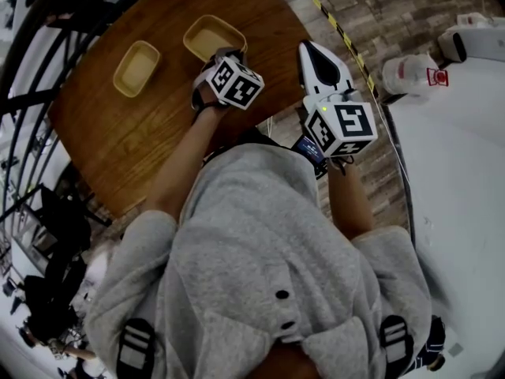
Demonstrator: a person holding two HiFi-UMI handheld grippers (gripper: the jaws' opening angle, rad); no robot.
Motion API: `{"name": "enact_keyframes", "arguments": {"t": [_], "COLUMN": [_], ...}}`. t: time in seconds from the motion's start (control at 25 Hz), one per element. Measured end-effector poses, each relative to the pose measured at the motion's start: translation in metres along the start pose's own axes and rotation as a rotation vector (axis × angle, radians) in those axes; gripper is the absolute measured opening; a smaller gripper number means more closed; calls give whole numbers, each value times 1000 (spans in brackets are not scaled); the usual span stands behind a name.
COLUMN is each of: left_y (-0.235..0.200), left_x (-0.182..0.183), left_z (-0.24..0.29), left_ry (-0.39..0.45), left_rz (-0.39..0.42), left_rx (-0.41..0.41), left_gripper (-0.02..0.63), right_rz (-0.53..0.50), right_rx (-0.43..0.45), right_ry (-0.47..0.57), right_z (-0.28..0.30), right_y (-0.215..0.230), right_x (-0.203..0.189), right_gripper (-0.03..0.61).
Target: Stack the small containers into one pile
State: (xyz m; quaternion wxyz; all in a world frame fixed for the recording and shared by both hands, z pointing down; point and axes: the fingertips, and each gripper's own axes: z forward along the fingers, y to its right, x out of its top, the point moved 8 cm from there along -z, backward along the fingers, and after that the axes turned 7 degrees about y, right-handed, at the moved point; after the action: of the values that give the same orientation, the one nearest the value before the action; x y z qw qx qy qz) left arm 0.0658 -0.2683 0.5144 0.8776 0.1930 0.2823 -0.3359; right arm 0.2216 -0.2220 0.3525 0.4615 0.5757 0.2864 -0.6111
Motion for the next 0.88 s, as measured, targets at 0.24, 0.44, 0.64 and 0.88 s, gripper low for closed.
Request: {"name": "enact_keyframes", "arguments": {"t": [0.24,0.44,0.64,0.88], "left_y": [-2,-19,-41,-44], "left_x": [-16,-40,-56,-64], "left_z": [7,6,-3,-27], "left_ry": [-3,-9,-6,73], "left_rz": [110,195,191,94], "left_rx": [-38,-109,-142,-159], "left_gripper": [28,28,28,137], "right_rz": [-4,-9,-16,-27], "right_rx": [-3,8,26,60], "right_ry": [-1,2,0,3], "right_z": [1,1,3,4], "right_y": [2,-4,-17,-38], "right_x": [1,4,3,3], "right_gripper": [11,11,11,11]}}
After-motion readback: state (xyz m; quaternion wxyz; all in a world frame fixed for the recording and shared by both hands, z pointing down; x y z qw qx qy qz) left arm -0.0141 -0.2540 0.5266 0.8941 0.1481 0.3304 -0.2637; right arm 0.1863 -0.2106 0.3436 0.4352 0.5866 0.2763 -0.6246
